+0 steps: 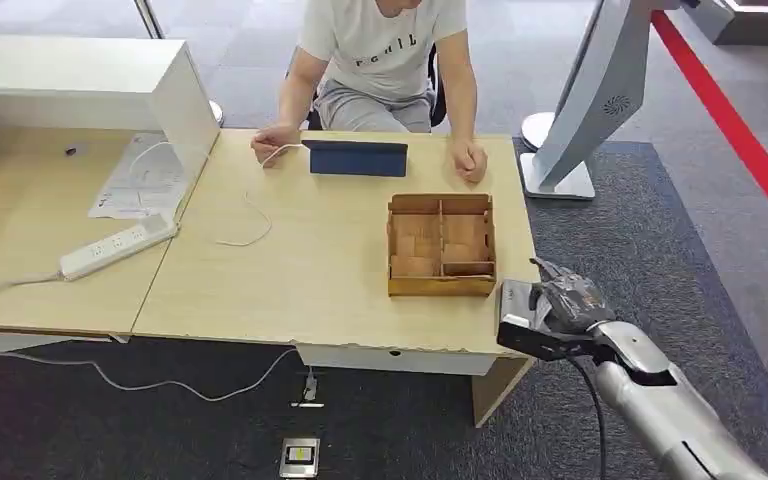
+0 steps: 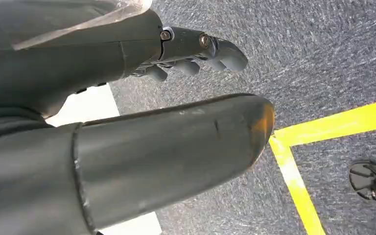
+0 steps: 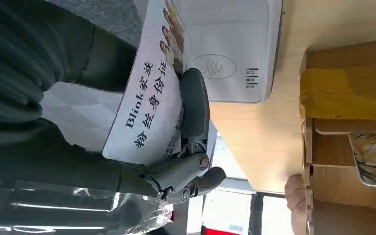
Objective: Pass the card to the sensor for recognition and then transmit it.
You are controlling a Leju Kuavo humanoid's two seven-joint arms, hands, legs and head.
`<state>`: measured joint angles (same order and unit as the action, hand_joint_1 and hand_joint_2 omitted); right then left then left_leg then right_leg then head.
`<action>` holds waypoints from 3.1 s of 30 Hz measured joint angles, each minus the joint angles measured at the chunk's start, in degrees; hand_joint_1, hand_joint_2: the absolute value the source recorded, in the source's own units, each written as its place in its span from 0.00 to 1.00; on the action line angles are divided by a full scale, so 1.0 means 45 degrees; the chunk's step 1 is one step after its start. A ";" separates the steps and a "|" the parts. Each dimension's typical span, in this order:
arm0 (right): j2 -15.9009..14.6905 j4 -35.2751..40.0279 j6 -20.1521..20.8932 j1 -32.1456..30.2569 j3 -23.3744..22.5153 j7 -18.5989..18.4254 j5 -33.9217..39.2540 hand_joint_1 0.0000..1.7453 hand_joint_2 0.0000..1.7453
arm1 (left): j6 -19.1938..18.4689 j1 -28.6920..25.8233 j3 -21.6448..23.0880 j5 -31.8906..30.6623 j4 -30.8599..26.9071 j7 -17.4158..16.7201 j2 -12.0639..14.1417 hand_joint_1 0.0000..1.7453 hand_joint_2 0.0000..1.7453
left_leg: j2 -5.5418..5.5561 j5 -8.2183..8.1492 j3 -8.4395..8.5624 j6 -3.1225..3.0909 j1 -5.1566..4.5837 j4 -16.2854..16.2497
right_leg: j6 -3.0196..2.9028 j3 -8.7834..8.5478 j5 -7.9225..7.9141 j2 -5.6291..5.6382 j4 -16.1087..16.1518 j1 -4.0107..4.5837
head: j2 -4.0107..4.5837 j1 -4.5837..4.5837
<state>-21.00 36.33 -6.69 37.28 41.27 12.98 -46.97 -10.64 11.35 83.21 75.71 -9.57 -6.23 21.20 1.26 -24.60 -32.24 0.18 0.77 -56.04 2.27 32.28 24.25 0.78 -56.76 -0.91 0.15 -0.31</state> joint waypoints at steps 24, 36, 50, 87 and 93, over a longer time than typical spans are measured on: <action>0.0204 0.0752 0.0247 0.3763 -0.0073 -0.0034 0.0704 1.00 1.00 | -0.0908 0.0007 0.0005 -0.0407 0.0000 0.0529 0.0136 0.00 0.00 | 0.0006 0.0016 -0.0010 -0.0001 -0.0003 0.0000 | 0.0000 0.0003 -0.0015 0.0001 -0.0007 -0.0003 | 0.0000 -0.0005; 0.1348 0.0798 0.0029 0.5225 0.0286 -0.0019 -0.1781 1.00 1.00 | -0.1394 0.0070 0.0044 -0.1136 0.0000 0.1292 0.0228 0.00 0.00 | -0.0001 0.0017 -0.0014 0.0002 0.0012 0.0001 | -0.0002 0.0004 -0.0015 0.0009 -0.0009 0.0012 | 0.0000 0.0000; 0.3536 -0.0913 -0.0398 0.5794 0.1049 -0.0685 -0.2230 1.00 1.00 | -0.1375 0.0068 0.0257 -0.1520 0.0000 0.1666 0.0175 0.00 0.00 | 0.0010 0.0020 -0.0020 0.0008 0.0024 0.0001 | -0.0004 0.0009 -0.0014 0.0005 -0.0007 0.0025 | 0.0000 -0.0005; 0.3944 -0.2671 -0.0942 0.6080 0.1151 -0.0597 -0.2749 0.00 0.00 | -0.1316 0.0003 0.0675 -0.1861 0.0000 0.1841 -0.0029 0.00 0.00 | 0.0005 0.0020 -0.0016 0.0008 0.0025 0.0001 | -0.0004 0.0007 -0.0015 0.0005 -0.0007 0.0025 | 0.0000 0.0000; 0.4080 -0.2725 -0.1999 0.6087 0.1108 -0.0287 -0.2784 0.00 0.00 | -0.1253 0.0003 0.0675 -0.1613 0.0000 0.1573 -0.0025 0.00 0.00 | 0.0005 0.0020 -0.0014 0.0008 0.0025 0.0001 | -0.0004 0.0008 -0.0015 0.0006 -0.0007 0.0025 | 0.0000 0.0000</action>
<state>-2.65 24.06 -15.68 64.67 46.25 11.69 -59.50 -16.28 11.37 86.25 68.46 -9.57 0.85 21.09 1.28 -24.51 -32.30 0.22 0.88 -56.04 2.25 32.31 24.18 0.81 -56.79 -0.80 0.15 -0.31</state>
